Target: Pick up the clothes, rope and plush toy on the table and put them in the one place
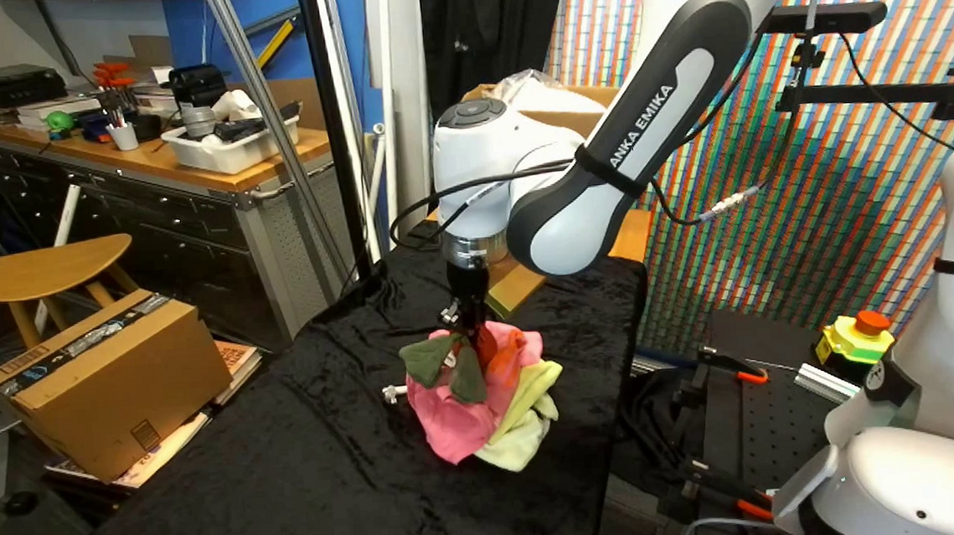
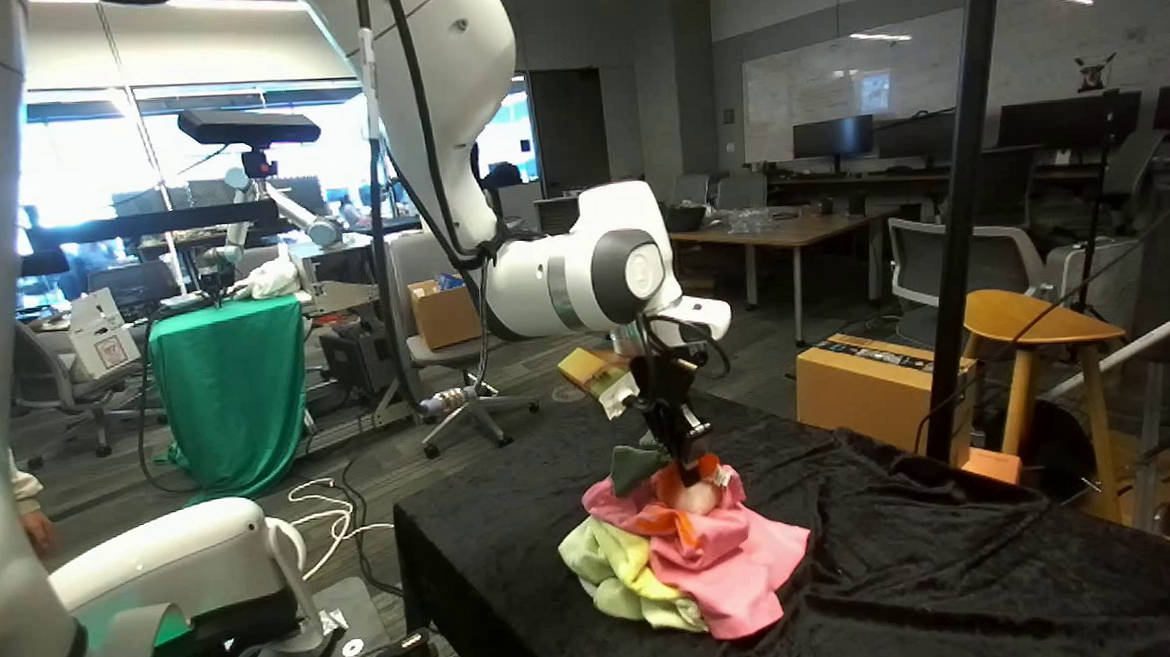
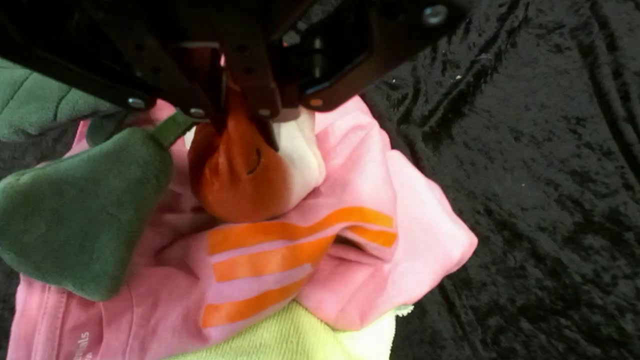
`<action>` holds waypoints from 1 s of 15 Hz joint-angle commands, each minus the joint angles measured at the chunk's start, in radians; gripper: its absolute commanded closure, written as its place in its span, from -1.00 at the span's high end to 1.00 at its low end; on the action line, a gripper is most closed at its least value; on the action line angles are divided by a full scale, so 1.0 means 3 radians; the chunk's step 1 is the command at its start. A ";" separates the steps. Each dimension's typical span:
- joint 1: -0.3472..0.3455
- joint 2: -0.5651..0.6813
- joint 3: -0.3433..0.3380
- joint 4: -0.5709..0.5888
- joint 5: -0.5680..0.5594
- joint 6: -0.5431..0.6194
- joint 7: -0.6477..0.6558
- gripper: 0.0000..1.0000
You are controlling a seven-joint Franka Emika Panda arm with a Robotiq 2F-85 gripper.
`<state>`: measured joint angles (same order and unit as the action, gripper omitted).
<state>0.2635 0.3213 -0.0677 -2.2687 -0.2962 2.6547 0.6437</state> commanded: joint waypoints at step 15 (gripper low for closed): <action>0.0078 0.0495 0.0139 0.0459 0.0273 -0.0356 -0.0295 -0.16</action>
<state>0.2786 0.4768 -0.0168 -2.1323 -0.2378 2.5866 0.5822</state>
